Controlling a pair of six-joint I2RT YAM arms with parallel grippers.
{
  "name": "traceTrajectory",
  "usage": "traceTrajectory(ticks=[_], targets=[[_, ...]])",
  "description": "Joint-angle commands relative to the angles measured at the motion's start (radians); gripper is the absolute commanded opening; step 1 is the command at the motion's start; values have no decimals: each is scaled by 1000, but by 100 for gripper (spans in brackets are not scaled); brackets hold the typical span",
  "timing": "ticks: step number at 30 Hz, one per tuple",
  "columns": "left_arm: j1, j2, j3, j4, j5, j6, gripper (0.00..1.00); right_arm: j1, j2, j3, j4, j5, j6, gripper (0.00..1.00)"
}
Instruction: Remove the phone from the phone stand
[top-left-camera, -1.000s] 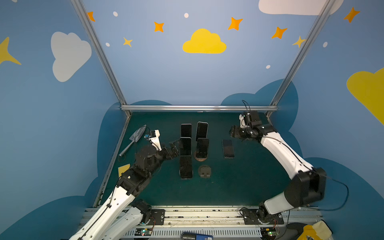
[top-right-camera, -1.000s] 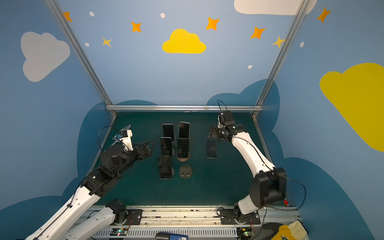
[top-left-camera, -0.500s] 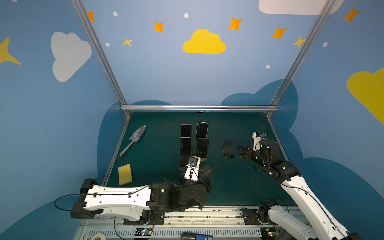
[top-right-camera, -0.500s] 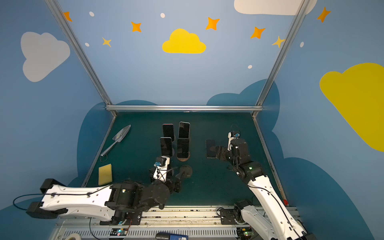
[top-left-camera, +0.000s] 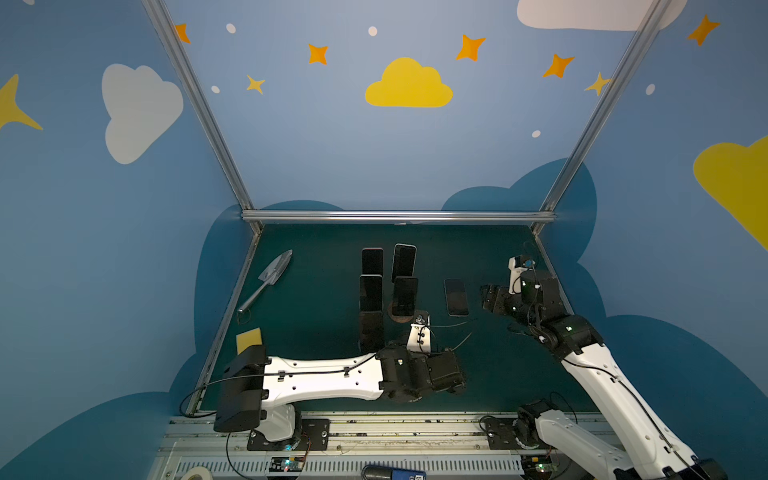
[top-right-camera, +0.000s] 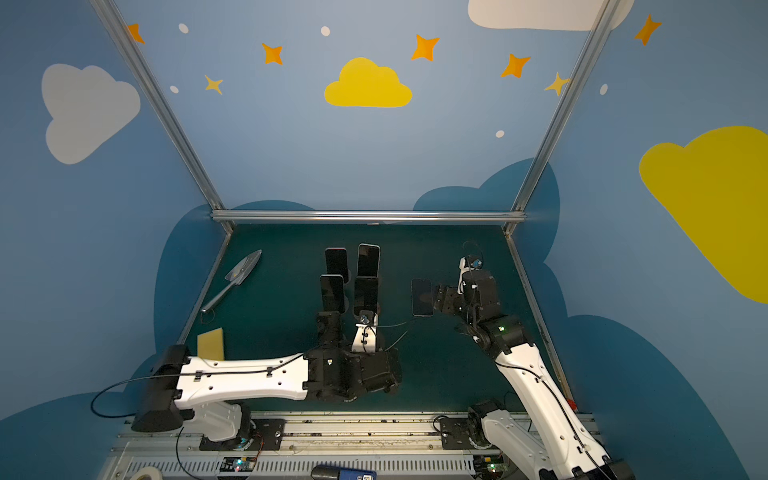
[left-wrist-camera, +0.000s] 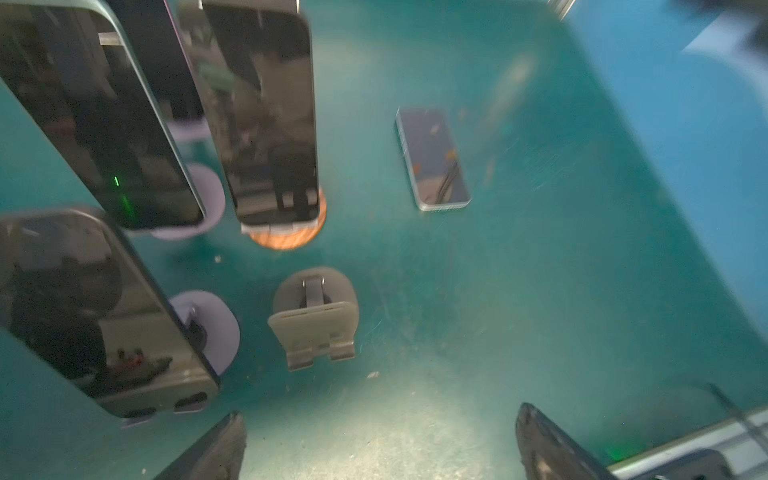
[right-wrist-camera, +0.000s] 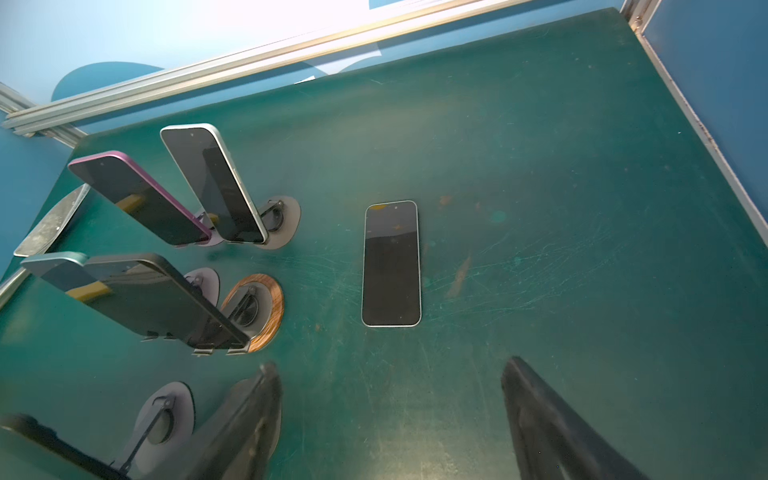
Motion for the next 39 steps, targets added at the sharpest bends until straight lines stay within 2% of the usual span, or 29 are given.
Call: traceTrajectory(ticks=[1, 10, 13, 18, 22, 27, 35, 39], targets=[[27, 25, 21, -54, 73, 18, 100, -8, -2, 6, 9, 10, -12, 84], [47, 135, 74, -107, -14, 20, 100, -12, 8, -26, 50, -9, 6, 84], [47, 142, 48, -114, -44, -22, 100, -13, 14, -31, 56, -16, 7, 85], [54, 105, -32, -38, -47, -40, 100, -16, 26, -42, 72, -25, 4, 84], [61, 139, -33, 14, -23, 0, 100, -17, 40, -50, 107, -69, 33, 85], [71, 163, -65, 66, -49, -18, 100, -18, 59, -50, 136, -117, 56, 84], [86, 241, -32, 99, -64, -7, 99, -19, 61, -61, 154, -126, 76, 84], [84, 257, -31, 94, -120, -14, 97, -19, 51, -72, 159, -128, 77, 84]])
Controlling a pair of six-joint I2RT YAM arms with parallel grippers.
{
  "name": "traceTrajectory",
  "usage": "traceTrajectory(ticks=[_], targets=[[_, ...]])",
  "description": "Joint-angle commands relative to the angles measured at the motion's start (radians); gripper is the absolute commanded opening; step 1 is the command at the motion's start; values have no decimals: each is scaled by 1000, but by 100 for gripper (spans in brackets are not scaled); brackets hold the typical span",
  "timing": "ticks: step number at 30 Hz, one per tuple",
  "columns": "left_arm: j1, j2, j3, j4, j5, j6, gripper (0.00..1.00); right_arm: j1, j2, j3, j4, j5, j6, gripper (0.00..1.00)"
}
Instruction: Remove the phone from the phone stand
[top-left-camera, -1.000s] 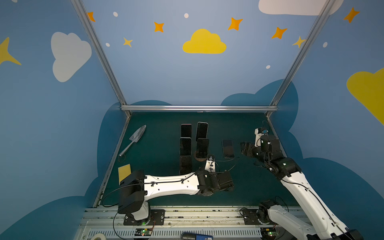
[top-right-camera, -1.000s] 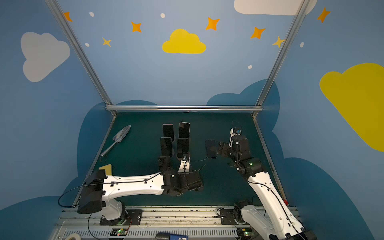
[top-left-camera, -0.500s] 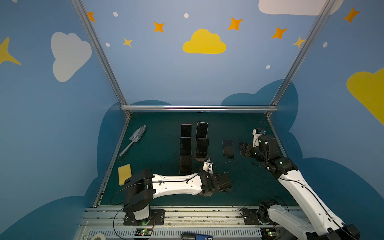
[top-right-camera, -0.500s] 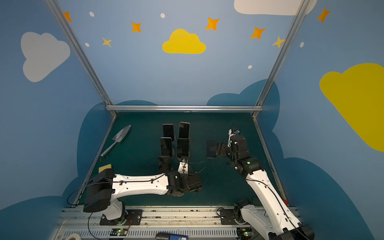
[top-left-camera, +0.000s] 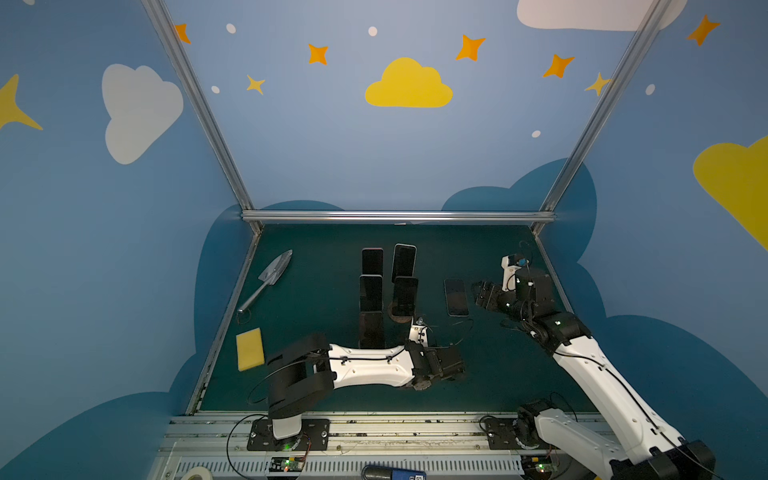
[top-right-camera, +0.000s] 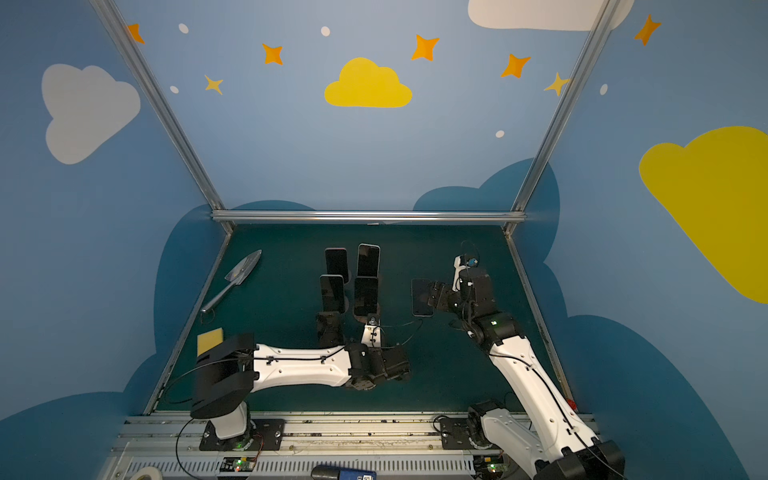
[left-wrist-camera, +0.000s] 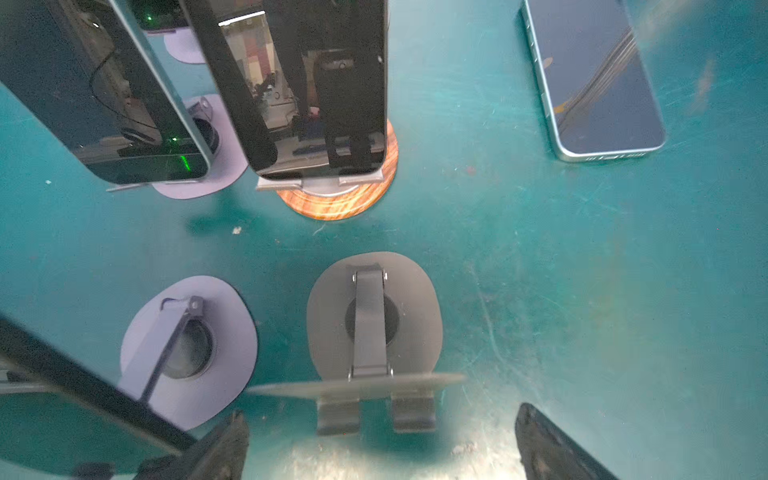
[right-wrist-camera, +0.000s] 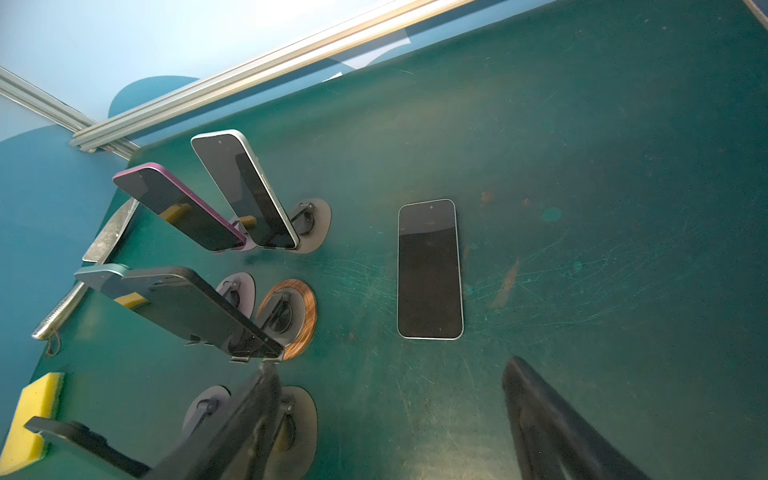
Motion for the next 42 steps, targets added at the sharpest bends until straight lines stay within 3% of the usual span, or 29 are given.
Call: traceTrajectory(ticks=[1, 19, 28, 42], targets=[[-1, 3, 16, -3, -92, -4, 96, -3, -12, -22, 23, -10, 9, 84], [17, 100, 39, 61, -170, 23, 84, -11, -11, -74, 59, -33, 10, 83], [22, 117, 38, 93, -170, 73, 69, -13, 2, -78, 75, -44, 10, 82], [18, 85, -25, 141, -196, 133, 62, -20, -26, -86, 69, -41, -1, 82]])
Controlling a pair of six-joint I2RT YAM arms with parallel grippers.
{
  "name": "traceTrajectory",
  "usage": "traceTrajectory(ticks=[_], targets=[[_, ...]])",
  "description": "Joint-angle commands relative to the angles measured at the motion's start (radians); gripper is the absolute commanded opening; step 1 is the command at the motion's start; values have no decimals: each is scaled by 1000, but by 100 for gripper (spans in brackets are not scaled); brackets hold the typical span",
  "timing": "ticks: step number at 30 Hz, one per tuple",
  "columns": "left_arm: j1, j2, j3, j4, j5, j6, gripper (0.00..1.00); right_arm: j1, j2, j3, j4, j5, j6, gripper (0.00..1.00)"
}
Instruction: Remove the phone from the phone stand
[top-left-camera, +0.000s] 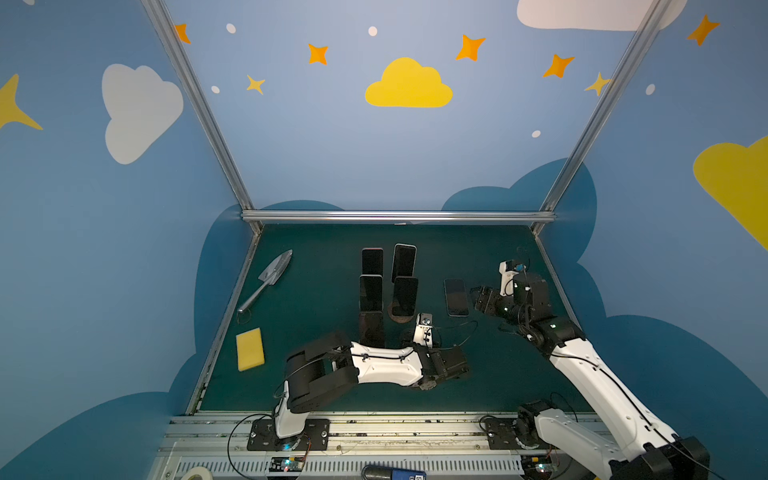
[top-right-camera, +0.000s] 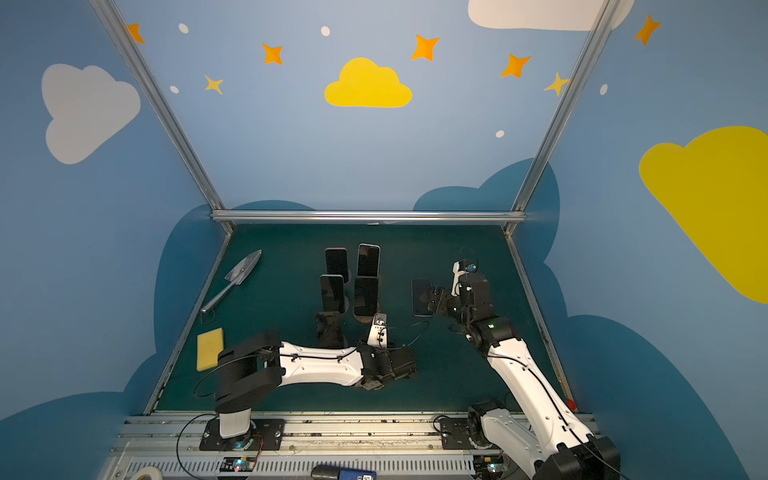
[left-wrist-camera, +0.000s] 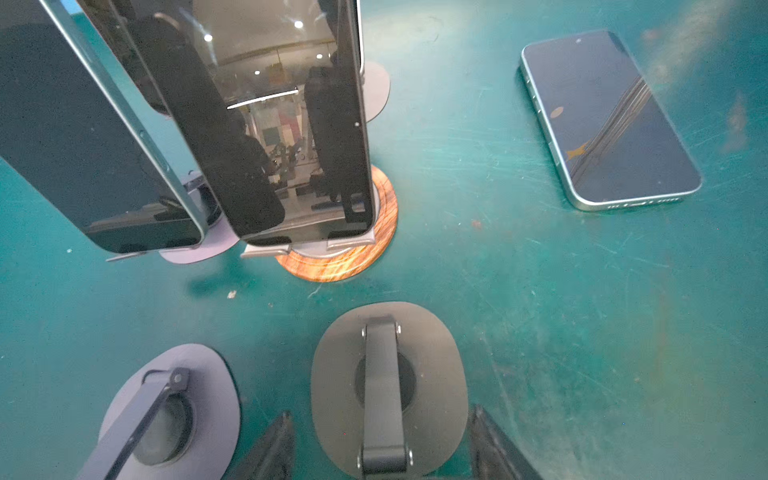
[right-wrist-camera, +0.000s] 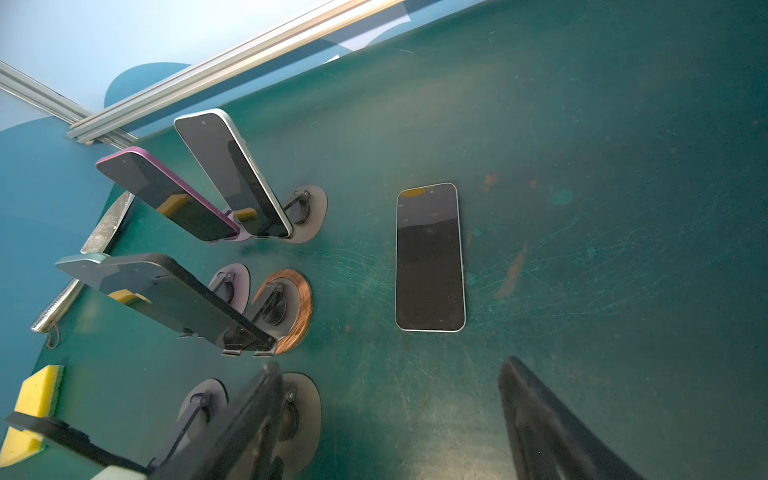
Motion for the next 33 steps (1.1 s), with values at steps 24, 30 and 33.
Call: traceTrajectory(ticks=[24, 30, 33], targets=[[-146, -211, -89, -67, -23, 143, 62, -13, -42, -17, 1, 10, -2, 81], [-175, -247, -40, -175, -17, 35, 80, -17, -37, -13, -8, 11, -16, 81], [-175, -242, -40, -199, 9, -47, 95, -19, -35, -12, -5, 11, -19, 82]])
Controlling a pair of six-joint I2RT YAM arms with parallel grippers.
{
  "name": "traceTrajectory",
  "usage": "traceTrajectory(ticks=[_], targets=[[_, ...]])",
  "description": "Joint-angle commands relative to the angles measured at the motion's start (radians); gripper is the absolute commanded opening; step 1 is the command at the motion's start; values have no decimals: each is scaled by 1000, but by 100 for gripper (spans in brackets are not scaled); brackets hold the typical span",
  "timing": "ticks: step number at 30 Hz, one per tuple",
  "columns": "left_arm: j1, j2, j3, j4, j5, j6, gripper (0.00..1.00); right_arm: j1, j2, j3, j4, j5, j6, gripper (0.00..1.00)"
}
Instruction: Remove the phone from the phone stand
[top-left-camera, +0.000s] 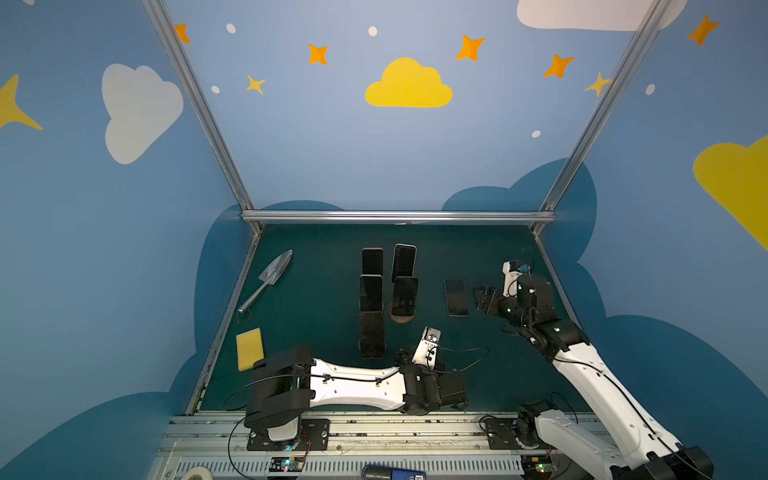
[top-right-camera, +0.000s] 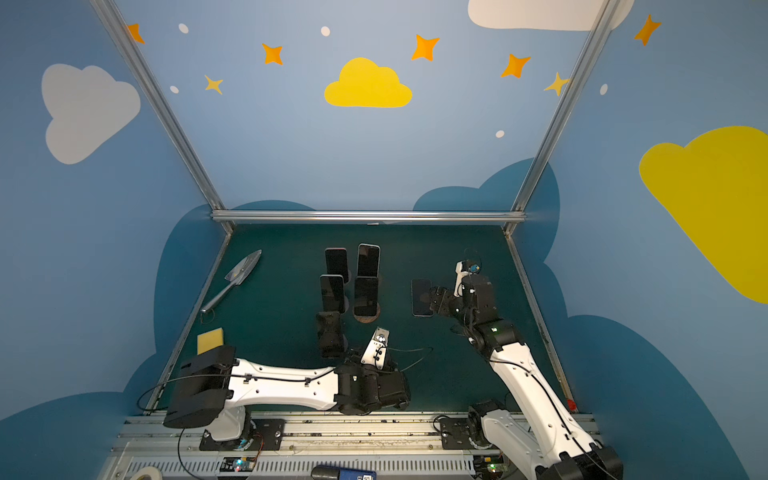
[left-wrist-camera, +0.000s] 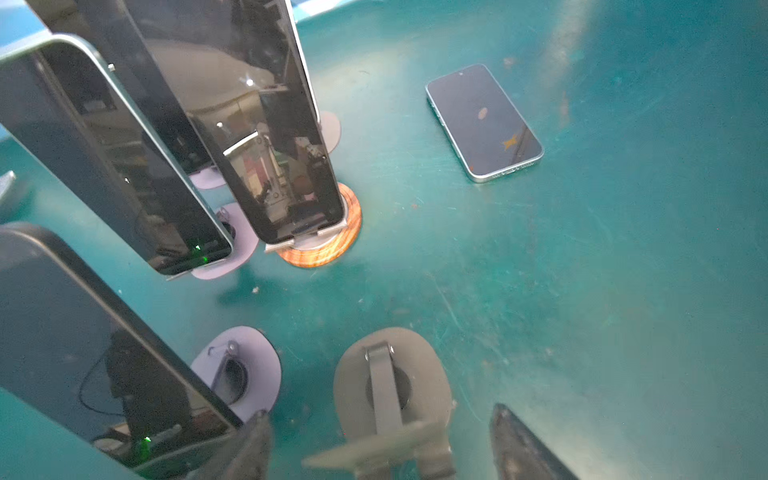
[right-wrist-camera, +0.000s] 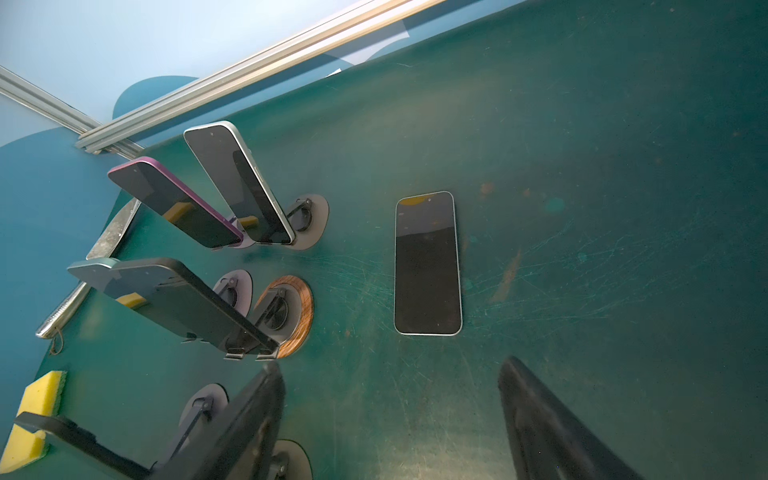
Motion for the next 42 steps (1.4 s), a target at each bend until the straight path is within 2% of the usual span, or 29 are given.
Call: traceTrajectory(ticks=[1, 5, 9, 18, 28, 35, 37, 39, 40, 42], targets=[[-2, -8, 21, -57, 29, -95, 100, -6, -1, -6, -4, 9, -11, 82], [25, 41, 53, -69, 93, -149, 100, -10, 4, -1, -9, 6, -16, 83], [85, 41, -25, 33, 180, -221, 100, -12, -4, -13, -6, 2, -19, 83], [96, 136, -4, 86, 138, -185, 97, -16, -5, -14, -4, -5, -18, 83], [96, 147, -40, 129, 98, -169, 72, -22, -2, -23, 5, -14, -13, 83], [98, 141, -49, 135, 60, -113, 63, -25, -16, -28, 11, -20, -16, 83], [98, 131, -50, 137, 50, -93, 54, -26, -16, -28, 11, -21, -14, 82], [98, 123, -50, 134, 46, -76, 39, -25, -14, -26, 4, -16, -14, 82], [98, 120, -49, 125, 42, -72, 37, -26, -17, -25, 0, -13, -16, 82], [98, 116, -50, 115, 36, -67, 42, -26, -22, -28, 5, -14, -16, 81]])
